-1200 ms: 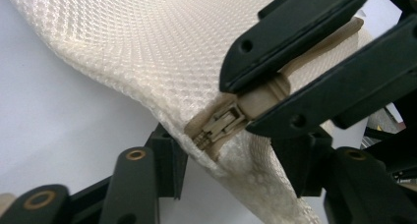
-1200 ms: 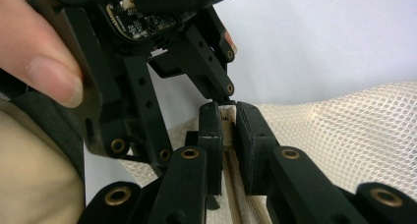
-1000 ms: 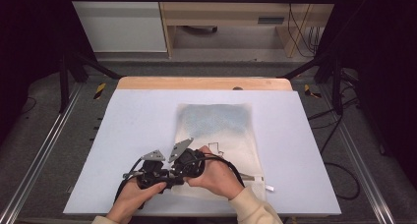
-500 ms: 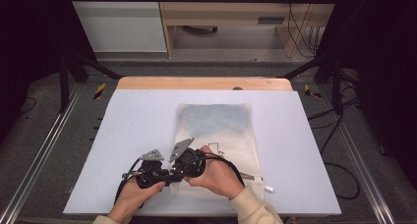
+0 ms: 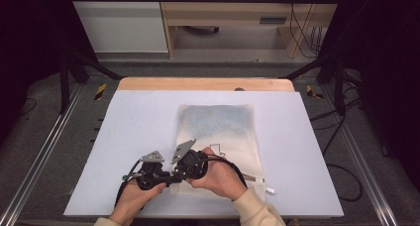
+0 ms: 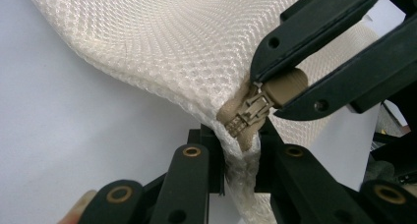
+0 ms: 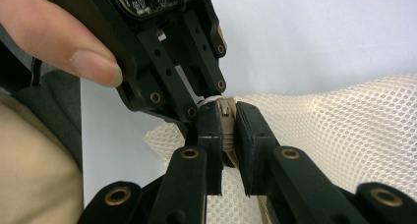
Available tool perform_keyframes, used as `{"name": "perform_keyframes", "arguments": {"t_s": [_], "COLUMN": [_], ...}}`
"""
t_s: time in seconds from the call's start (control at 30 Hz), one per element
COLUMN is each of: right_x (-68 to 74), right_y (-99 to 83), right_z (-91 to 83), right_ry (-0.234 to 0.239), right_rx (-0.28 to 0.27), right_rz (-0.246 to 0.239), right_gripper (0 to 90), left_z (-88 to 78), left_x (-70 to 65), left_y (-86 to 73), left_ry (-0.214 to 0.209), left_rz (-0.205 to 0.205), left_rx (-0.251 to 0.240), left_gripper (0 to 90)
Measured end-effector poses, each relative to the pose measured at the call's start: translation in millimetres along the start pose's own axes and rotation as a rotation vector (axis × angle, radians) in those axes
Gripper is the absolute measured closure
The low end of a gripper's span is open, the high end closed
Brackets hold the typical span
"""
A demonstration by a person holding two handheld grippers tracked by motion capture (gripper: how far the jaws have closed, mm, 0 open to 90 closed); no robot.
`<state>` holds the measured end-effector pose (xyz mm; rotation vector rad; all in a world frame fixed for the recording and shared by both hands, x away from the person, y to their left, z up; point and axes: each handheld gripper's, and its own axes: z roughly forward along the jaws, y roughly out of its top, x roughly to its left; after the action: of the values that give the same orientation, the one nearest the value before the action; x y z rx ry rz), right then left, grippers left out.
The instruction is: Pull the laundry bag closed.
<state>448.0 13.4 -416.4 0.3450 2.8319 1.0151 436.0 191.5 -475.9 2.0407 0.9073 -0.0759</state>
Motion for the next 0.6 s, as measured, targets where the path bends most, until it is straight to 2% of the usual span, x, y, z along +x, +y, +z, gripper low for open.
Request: {"name": "perform_keyframes", "arguments": {"t_s": [0.6], "right_x": [0.4], "right_y": [-2.9], "right_z": [1.5], "right_ry": [-0.011], "right_rx": [0.029], "right_rz": [-0.015], "right_gripper": [82.3], "left_z": [-2.1], "left_x": [-2.0], "left_y": [1.4], "left_ry": [0.013], "left_rz": [-0.005], "left_rx": [-0.008], "left_gripper": [83.0]}}
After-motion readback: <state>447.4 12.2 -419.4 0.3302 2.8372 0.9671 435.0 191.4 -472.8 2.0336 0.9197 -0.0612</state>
